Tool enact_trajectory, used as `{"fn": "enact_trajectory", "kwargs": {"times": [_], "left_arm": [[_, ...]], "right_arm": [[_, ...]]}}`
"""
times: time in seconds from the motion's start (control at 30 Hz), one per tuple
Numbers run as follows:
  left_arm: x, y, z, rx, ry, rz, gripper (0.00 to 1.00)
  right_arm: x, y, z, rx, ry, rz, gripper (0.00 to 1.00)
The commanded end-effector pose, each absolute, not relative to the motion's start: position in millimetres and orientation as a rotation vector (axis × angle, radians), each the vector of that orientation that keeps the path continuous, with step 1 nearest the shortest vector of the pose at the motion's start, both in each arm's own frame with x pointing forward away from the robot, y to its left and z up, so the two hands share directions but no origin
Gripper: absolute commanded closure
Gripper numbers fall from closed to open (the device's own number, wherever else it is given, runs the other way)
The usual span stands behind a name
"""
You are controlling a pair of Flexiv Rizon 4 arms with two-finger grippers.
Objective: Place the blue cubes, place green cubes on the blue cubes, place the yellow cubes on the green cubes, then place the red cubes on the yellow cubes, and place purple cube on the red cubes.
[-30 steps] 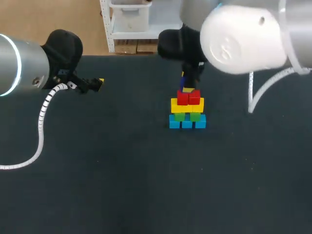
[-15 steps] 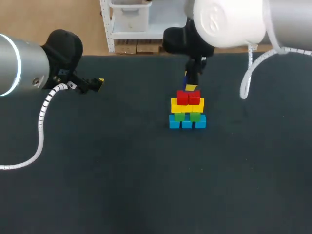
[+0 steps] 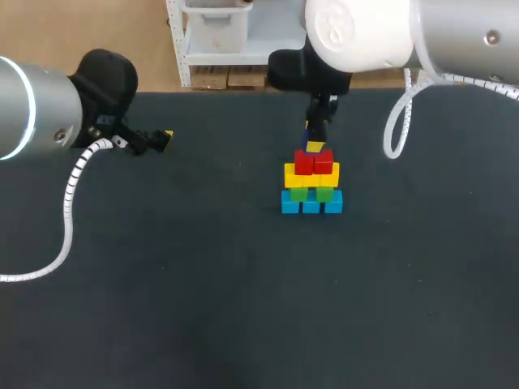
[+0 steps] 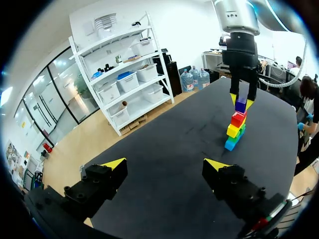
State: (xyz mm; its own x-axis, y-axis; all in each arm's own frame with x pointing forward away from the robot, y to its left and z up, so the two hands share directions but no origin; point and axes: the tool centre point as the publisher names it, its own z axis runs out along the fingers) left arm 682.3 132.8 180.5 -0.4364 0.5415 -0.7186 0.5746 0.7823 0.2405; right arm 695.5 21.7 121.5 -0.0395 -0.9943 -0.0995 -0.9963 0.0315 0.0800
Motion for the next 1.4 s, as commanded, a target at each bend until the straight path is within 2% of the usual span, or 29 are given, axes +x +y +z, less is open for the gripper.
{"fn": "enact_trajectory", "kwargs": {"times": [0.03,1.03,1.4], "left_arm": [[683,134,181,0.832,2.127,-0.056,0.00],[683,134,181,0.832,2.127,-0.056,0.00],[683,134,181,0.832,2.127,-0.056,0.00]], "right_arm": [[702,23,119,-2.175,2.255,0.218,1.00],[706,20,108,-2.169,2.283,0.244,1.00],[703,19,102,-2.172,2.286,0.261,0.88]]}}
